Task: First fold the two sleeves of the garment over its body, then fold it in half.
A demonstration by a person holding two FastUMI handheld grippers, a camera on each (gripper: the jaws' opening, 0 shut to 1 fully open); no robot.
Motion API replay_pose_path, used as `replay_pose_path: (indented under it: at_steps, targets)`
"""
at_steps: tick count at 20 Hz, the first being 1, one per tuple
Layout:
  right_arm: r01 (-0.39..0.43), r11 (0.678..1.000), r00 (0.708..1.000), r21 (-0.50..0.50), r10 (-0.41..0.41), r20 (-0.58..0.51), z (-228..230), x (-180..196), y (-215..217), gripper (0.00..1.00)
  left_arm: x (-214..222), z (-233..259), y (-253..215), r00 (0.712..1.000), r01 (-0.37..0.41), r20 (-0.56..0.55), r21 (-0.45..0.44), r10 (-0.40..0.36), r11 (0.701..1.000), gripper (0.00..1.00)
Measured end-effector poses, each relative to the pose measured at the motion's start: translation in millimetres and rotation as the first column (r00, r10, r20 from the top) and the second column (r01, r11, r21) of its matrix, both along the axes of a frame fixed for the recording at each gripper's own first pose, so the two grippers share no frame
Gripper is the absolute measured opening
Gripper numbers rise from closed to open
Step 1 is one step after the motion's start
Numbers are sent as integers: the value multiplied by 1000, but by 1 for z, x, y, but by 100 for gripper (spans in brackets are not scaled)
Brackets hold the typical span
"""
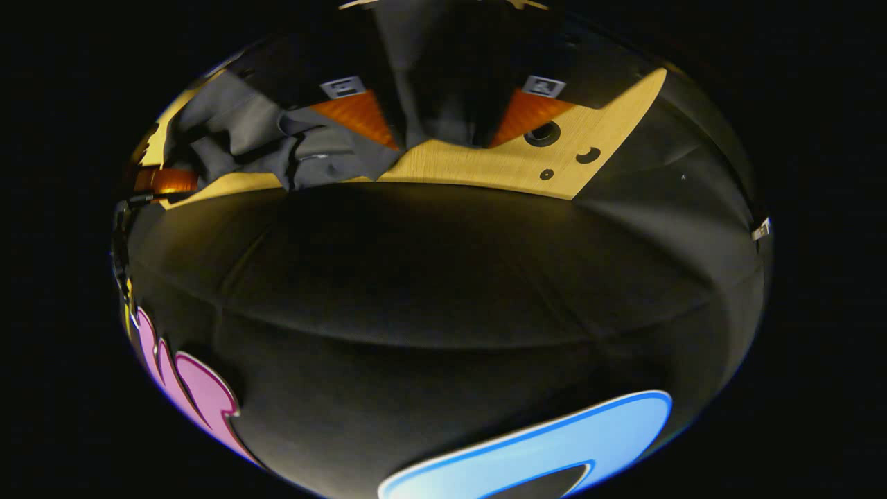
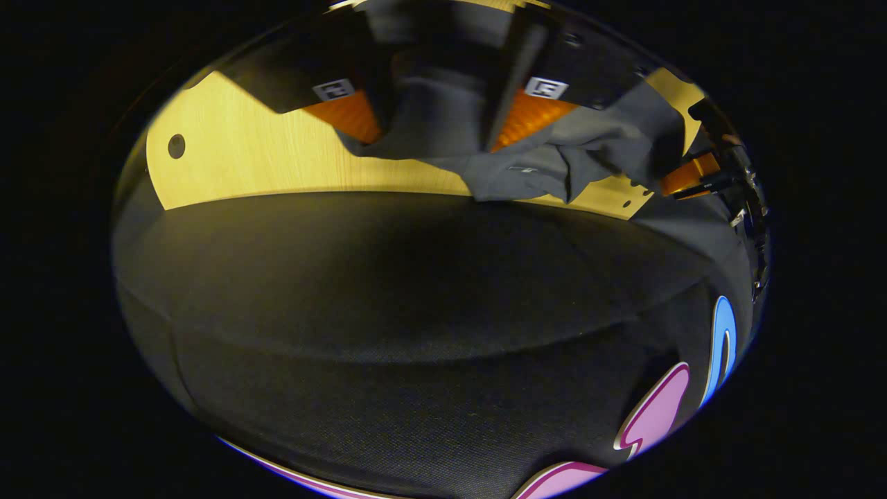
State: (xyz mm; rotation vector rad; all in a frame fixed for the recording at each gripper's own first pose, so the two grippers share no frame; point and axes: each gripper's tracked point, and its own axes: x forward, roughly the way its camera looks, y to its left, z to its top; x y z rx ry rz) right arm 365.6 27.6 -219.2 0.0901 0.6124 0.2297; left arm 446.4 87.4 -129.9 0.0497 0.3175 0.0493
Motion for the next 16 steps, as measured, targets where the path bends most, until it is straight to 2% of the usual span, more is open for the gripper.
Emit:
replay_pose_path:
  at_steps: [1, 2, 6, 9, 14, 16]
  targets:
    - [9, 1000, 1000, -24, -8, 19, 5, 4, -6, 95, -4, 6, 3, 1000, -1, 4, 13, 1, 1000, 76]
    - [21, 999, 999, -38, -20, 43, 17, 2, -15, 100, -7, 11, 7, 1000, -2, 7, 35, 2, 999, 93]
    - [72, 997, 994, 1, -71, 88, 61, -8, -32, 99, -32, 50, -1, 998, 11, 58, 43, -13, 999, 94]
    - [86, 995, 985, -42, -79, 152, 94, -32, -43, 99, -63, 81, -11, 994, 27, 101, 46, -32, 999, 95]
    - [97, 989, 957, -116, -60, 284, 157, -91, -39, 99, -133, 142, -33, 971, 83, 218, 100, -104, 991, 95]
    - [98, 986, 945, -132, -50, 323, 184, -125, -39, 99, -167, 160, -44, 961, 109, 246, 89, -128, 990, 94]
